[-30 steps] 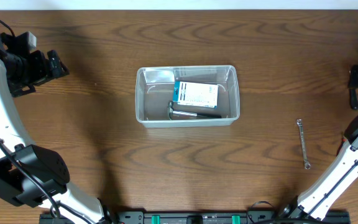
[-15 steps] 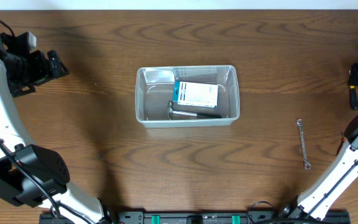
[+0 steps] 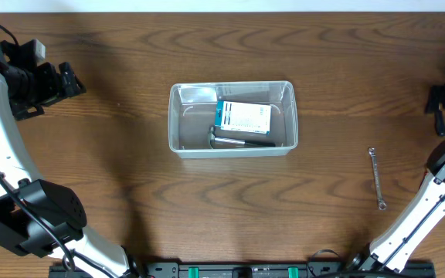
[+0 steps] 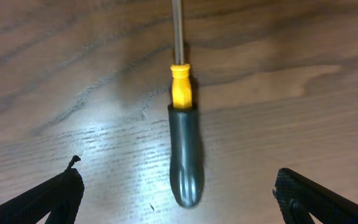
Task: Pack container
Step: 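Lower the open right gripper onto the yellow-handled screwdriver and close, then lift the screwdriver and carry it left toward the container, then lower the screwdriver into the container and open the right gripper, then lift the right gripper out and swing it right over the silver wrench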
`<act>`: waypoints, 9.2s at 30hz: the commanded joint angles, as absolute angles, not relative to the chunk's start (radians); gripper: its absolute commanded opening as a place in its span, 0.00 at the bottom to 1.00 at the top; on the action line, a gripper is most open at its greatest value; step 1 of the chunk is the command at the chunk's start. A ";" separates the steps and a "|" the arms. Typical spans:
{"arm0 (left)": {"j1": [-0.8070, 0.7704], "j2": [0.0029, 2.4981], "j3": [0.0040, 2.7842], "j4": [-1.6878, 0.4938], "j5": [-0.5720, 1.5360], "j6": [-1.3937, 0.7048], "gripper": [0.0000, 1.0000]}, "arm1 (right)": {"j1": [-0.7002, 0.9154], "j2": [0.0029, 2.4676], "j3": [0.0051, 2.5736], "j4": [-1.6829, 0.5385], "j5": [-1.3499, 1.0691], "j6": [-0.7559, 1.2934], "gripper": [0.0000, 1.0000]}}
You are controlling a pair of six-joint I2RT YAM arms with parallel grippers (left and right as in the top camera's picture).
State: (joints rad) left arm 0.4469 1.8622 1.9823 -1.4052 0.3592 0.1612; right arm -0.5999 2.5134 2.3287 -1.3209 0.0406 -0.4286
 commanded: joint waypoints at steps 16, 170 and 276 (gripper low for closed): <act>0.447 1.872 1.980 -1.405 0.347 0.167 0.98 | -0.590 2.539 2.335 -1.309 0.056 -0.469 0.99; 0.447 1.872 1.980 -1.405 0.347 0.167 0.98 | 0.490 2.522 3.125 -1.699 -0.155 -0.505 0.09; 0.447 1.872 1.980 -1.405 0.347 0.167 0.98 | 0.528 2.310 2.580 -1.698 -0.029 -0.554 0.99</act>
